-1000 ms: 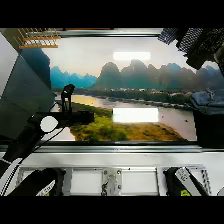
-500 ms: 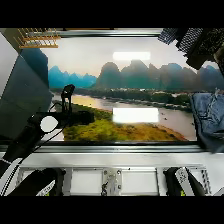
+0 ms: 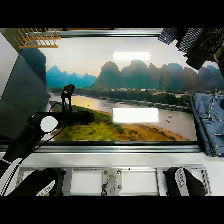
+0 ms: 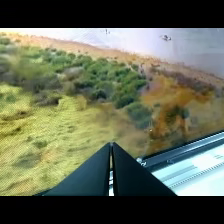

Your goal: Fold the clothes and pants, and hang the long-sleeved shirts on hangers.

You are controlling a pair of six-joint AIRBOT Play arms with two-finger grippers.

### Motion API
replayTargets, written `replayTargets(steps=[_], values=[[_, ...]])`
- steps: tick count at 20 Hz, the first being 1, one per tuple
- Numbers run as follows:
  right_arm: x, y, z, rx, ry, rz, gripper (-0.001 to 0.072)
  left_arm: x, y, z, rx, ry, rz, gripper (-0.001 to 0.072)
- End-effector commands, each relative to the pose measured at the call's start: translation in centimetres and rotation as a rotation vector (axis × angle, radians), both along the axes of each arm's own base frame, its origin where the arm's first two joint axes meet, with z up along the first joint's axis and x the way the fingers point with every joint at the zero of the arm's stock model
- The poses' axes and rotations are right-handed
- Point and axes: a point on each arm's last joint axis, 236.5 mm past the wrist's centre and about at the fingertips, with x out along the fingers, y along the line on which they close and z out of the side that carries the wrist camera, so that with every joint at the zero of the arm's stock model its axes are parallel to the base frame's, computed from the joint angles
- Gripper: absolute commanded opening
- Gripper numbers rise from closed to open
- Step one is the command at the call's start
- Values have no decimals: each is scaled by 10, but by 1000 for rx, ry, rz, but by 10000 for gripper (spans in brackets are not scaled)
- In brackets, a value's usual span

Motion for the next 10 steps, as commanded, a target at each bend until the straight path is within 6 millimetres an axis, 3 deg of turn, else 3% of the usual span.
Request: replayTargets(steps=[1, 4, 6, 10], values=[[43, 116, 20, 70, -115, 383, 697, 0, 0, 0, 0, -2, 0, 33], [49, 192, 15, 91, -93, 603, 697, 0, 0, 0, -1, 0, 0, 33], [45, 228, 12, 101, -81, 710, 696, 0, 0, 0, -1, 0, 0, 34], [38, 266, 9, 110, -68, 821, 690, 0, 0, 0, -1, -1, 0, 33]])
